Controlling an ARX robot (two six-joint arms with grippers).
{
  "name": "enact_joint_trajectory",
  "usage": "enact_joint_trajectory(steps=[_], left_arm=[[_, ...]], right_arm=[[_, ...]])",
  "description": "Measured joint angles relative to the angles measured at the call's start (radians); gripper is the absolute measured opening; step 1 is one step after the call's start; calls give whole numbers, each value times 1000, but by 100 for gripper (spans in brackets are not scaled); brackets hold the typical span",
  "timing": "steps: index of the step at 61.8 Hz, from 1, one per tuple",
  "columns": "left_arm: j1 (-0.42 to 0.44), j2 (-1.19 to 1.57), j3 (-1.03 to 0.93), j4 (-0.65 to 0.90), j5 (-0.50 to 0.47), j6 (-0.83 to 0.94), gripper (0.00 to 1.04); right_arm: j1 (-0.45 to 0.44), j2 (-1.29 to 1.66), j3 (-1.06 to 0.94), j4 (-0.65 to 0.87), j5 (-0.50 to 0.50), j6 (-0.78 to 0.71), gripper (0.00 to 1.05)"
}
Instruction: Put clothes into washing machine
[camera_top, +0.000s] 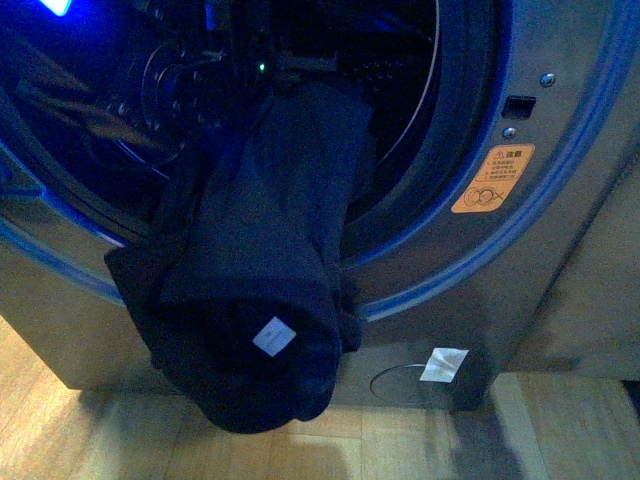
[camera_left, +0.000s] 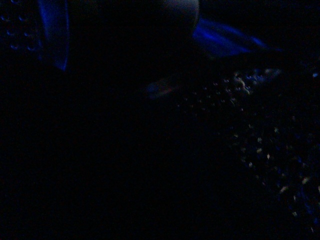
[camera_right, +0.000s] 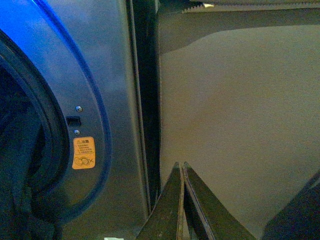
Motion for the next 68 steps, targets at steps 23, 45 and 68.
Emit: enact_joint_trajectory(steps=[23,45,68], left_arm=[[24,208,487,-230,-77,19,7],[38,396,885,-440,-138,71,7],[39,342,702,-585,-34,90,24]], right_arm=[[0,-150,-33,-133,0,0,2],[0,-241,-33,-204,0,0,2],[0,-241,-33,-204,0,0,2]])
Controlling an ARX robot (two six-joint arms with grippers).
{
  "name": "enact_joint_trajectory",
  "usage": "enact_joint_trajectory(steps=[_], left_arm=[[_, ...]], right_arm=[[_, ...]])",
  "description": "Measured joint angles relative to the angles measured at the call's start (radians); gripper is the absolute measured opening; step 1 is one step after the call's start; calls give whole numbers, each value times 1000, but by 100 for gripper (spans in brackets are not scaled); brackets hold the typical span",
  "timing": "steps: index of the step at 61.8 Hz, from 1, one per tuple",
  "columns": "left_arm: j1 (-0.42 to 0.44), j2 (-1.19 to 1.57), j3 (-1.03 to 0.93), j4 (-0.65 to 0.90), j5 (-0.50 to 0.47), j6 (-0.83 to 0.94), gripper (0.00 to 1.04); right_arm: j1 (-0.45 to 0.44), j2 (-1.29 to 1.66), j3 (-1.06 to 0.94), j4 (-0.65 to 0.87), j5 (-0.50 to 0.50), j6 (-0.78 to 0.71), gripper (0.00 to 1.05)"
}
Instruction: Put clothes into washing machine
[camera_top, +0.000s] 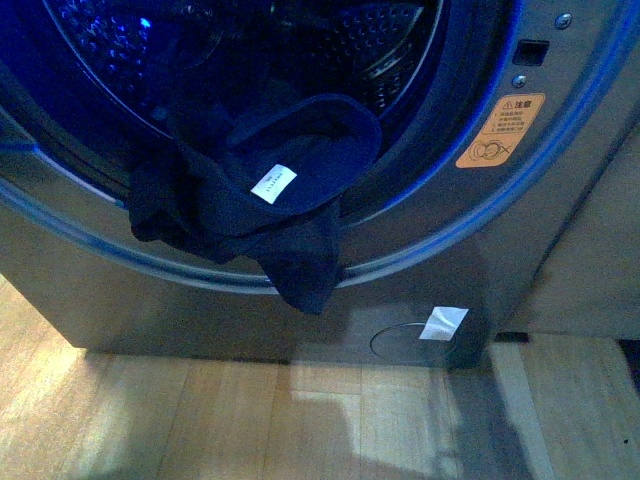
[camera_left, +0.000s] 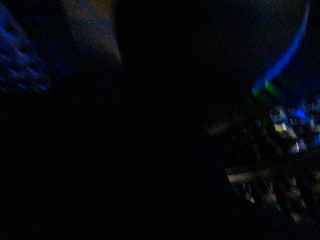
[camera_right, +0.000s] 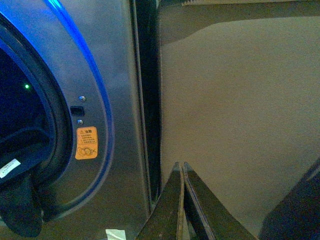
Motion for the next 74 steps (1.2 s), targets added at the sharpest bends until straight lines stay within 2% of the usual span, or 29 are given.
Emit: enact_joint_trajectory(steps=[16,20,28,32,58,74], left_arm=[[10,-174,-338,134,69,-48,65],[11,-278,-481,206,105,-67,81],[8,-416,-674,290,160,-71,100],[2,-476,-772,327,185,-63,98],[-30,-901,-1378,581,333,-54,98],[-29,-1187,-1633,630,390,-76,98]], right_arm=[[0,0,0,0,0,0,2],[0,0,0,0,0,0,2],[0,0,0,0,0,0,2],[0,0,0,0,0,0,2],[0,0,0,0,0,0,2],[0,0,0,0,0,0,2]])
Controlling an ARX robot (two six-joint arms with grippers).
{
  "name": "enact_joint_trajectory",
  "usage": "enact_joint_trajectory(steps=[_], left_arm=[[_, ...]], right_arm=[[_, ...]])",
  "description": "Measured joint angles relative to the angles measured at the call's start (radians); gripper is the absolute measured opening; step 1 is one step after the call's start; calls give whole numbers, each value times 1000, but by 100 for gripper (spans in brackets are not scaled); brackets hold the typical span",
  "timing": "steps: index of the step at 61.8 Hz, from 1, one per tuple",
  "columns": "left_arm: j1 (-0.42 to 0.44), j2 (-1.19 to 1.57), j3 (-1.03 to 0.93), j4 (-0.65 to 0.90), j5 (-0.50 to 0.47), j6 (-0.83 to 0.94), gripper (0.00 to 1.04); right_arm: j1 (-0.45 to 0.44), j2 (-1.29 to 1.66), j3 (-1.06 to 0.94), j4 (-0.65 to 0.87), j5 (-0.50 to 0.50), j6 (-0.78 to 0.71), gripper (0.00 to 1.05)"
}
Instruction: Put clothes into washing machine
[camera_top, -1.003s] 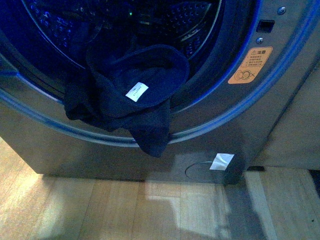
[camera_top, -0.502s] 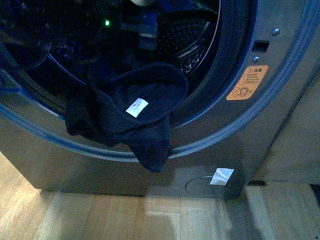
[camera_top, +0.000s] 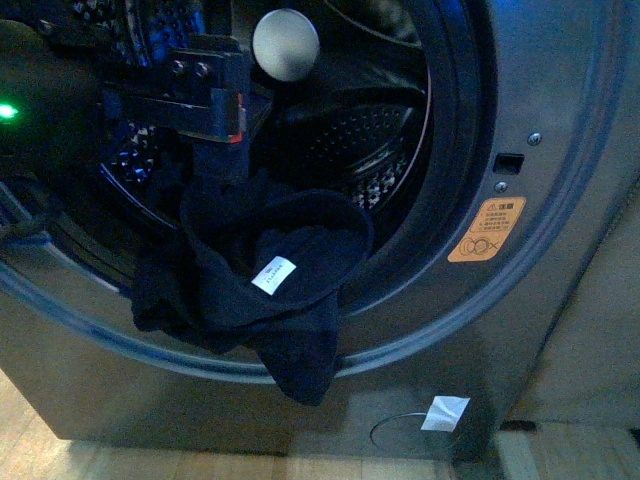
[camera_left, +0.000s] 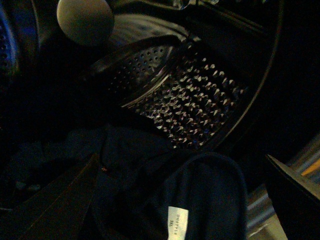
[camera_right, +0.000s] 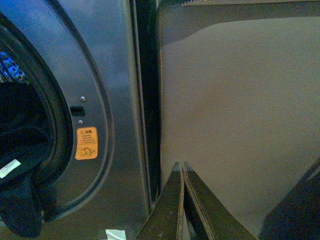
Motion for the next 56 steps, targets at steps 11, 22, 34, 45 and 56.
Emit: enact_joint_trajectory(steps=[11,22,34,45,56], left_arm=[[9,-223,-176,61,-351,-21,75],[76,-380,-332,68,-332,-35,42],[133,-513,-444,54,-264,-37,5],[163,-642,-513,0,-202,-37,4],[245,-782,-571,-87,-104,-38,4]], right_arm=[[0,0,0,0,0,0,2],[0,0,0,0,-2,0,2],[0,0,0,0,-2,0,2],[0,0,0,0,-2,0,2],[0,0,0,0,-2,0,2]])
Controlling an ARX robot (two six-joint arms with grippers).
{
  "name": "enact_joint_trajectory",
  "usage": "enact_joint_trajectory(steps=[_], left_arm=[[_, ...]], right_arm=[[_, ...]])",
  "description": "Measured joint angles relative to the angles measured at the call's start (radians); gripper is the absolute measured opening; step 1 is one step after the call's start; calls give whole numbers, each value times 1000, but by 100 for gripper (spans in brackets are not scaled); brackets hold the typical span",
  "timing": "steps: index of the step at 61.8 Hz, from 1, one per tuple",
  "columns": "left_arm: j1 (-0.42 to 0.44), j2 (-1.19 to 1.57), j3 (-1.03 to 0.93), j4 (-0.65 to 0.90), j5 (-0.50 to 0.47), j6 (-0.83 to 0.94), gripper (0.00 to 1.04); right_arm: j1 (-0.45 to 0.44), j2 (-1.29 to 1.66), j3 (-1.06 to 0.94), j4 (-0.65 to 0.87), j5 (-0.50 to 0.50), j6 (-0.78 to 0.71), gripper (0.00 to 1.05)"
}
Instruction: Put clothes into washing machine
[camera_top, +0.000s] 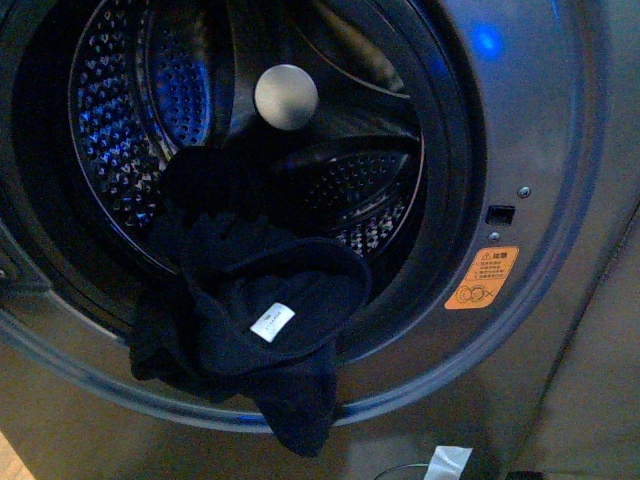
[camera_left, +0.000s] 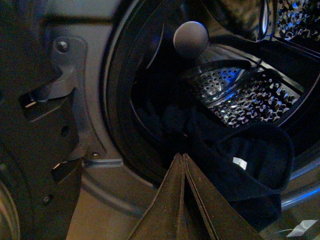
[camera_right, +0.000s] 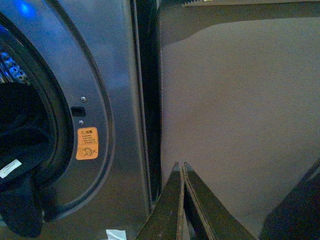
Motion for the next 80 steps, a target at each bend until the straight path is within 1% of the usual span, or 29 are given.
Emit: enact_joint_trajectory(steps=[3,5,9,40,77,80], left_arm=[[11,-36,-14,-22,-5,1,4],[15,-40,-35,8,-6,1,4],[16,-60,-55,1,-8,1,4],[26,-390,-57,-312,-31,0,4],[28,-590,-57,-511,-31,0,4],[28,-660,-57,-608,-31,0,4]], right_arm=[[0,0,0,0,0,0,2],[0,0,0,0,0,0,2],[0,0,0,0,0,0,2],[0,0,0,0,0,0,2],[0,0,0,0,0,0,2],[0,0,0,0,0,0,2]])
